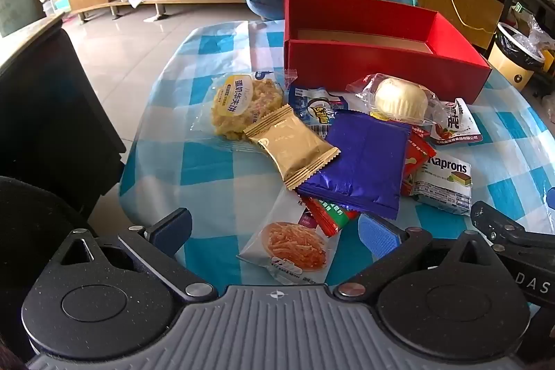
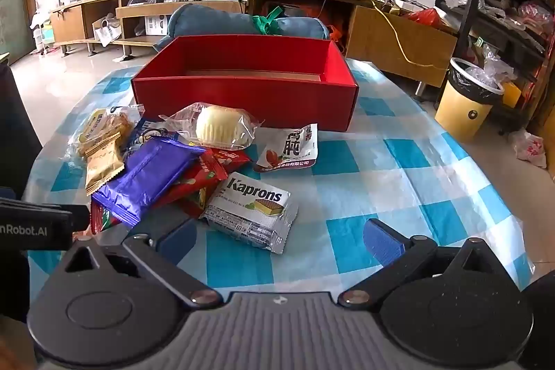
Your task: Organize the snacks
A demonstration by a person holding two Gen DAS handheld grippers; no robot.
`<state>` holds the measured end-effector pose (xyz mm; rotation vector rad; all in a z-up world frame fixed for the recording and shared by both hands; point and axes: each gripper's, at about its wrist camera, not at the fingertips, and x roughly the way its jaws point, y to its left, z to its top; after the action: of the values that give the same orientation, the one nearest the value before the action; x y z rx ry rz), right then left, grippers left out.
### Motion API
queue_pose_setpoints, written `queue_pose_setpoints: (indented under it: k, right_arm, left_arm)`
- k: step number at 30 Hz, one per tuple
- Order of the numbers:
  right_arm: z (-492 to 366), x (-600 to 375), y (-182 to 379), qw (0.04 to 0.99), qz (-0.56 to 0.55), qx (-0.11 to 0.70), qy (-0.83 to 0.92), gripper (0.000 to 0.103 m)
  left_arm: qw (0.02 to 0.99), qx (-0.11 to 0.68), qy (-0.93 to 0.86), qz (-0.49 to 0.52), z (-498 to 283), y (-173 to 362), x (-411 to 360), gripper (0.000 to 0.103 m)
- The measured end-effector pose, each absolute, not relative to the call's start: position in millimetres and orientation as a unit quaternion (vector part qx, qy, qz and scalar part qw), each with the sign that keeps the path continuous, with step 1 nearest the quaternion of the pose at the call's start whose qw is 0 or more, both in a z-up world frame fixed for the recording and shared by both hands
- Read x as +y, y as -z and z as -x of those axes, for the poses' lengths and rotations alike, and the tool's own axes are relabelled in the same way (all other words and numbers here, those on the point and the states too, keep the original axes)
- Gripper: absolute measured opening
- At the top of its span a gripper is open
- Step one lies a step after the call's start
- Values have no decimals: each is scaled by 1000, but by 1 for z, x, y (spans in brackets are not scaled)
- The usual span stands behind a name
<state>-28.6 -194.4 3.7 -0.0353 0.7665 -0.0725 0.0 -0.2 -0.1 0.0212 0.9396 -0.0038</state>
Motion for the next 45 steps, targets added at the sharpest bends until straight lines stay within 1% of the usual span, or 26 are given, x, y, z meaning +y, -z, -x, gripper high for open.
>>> queue_pose_setpoints:
  k: [13,45]
  right_arm:
    - [28,-194,-2,926,16,376,35,99]
    - [26,-192,1,922,20,385,31,99]
  left_arm:
    - [887,462,4,-8,-4,4,9,103]
    - [883,469,5,-14,-2,10,0,103]
